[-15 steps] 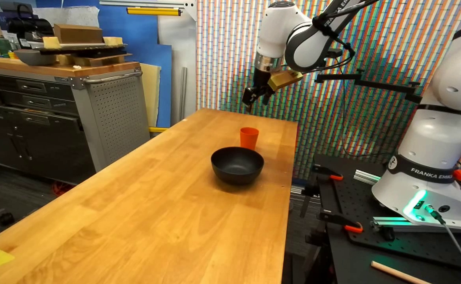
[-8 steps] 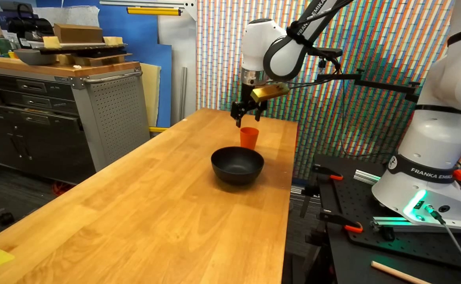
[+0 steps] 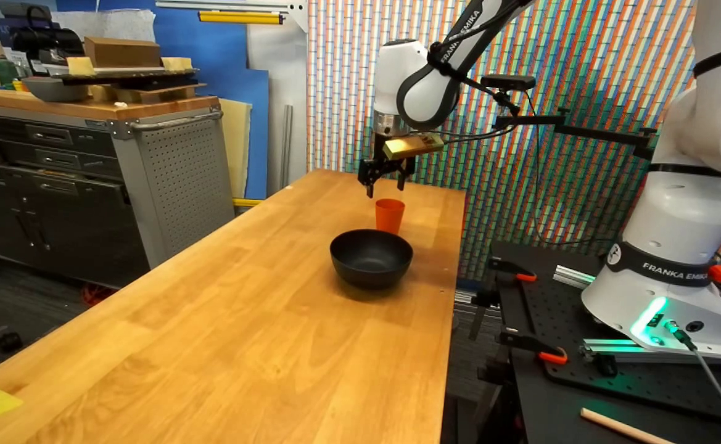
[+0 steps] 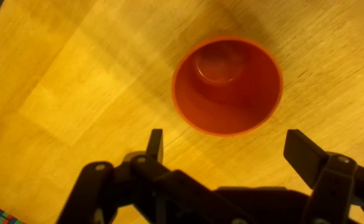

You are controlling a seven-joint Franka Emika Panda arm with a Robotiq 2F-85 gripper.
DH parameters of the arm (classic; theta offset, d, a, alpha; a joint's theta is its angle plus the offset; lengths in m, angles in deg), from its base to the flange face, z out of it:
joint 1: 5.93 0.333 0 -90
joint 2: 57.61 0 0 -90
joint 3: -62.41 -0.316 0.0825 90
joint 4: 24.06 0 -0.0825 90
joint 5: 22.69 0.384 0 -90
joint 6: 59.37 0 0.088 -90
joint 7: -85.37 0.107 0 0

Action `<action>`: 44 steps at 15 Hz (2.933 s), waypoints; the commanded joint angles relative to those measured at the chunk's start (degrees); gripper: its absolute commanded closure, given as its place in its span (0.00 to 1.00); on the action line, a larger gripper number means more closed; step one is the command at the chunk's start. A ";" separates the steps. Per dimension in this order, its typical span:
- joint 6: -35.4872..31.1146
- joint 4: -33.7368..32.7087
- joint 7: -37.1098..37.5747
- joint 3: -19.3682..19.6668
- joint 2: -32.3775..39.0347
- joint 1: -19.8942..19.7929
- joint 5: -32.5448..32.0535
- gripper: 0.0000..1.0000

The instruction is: Put the cup in the bowl

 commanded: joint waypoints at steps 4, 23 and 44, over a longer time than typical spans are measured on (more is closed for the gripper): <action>1.00 -2.88 -4.75 1.42 3.52 1.09 8.13 0.00; 8.95 0.82 -8.78 2.10 -6.50 3.99 17.26 0.47; 6.05 13.11 -9.66 -14.18 -16.85 12.20 17.87 0.47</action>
